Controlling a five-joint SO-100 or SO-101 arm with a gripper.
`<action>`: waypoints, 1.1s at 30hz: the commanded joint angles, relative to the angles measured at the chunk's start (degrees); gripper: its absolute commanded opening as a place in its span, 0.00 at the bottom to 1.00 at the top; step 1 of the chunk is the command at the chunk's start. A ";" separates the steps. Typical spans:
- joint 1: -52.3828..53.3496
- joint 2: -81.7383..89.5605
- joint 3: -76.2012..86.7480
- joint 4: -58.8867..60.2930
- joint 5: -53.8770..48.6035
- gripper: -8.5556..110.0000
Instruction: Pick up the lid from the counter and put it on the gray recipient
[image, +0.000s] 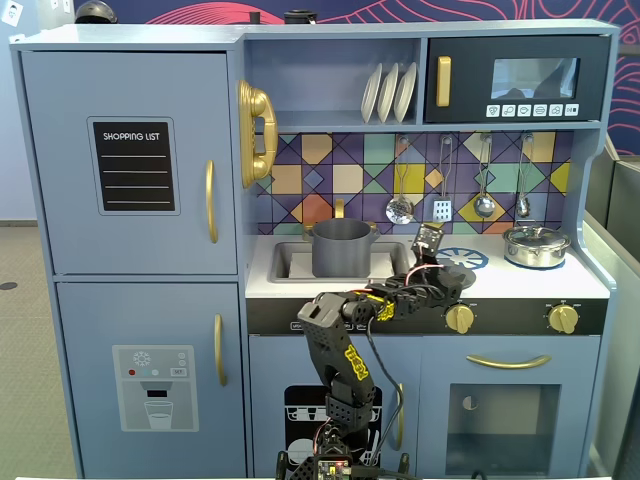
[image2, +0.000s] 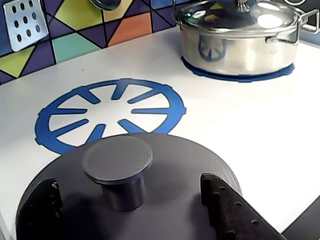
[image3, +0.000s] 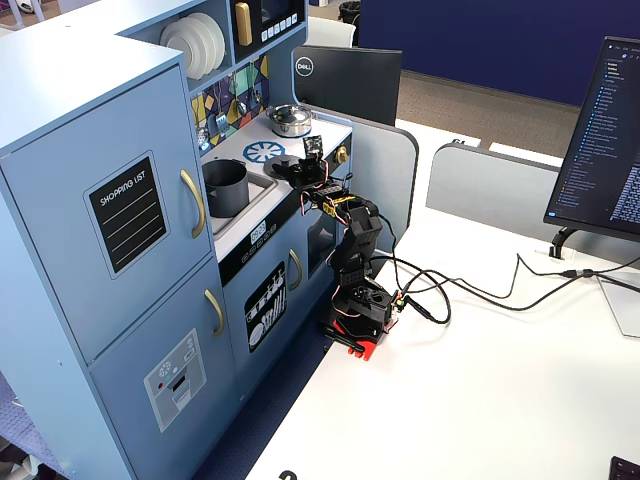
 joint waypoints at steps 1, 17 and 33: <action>-0.79 -1.49 -5.27 -2.81 -0.44 0.30; -1.93 -10.11 -10.81 -3.52 -1.93 0.07; -5.36 1.67 -19.51 5.36 -1.76 0.07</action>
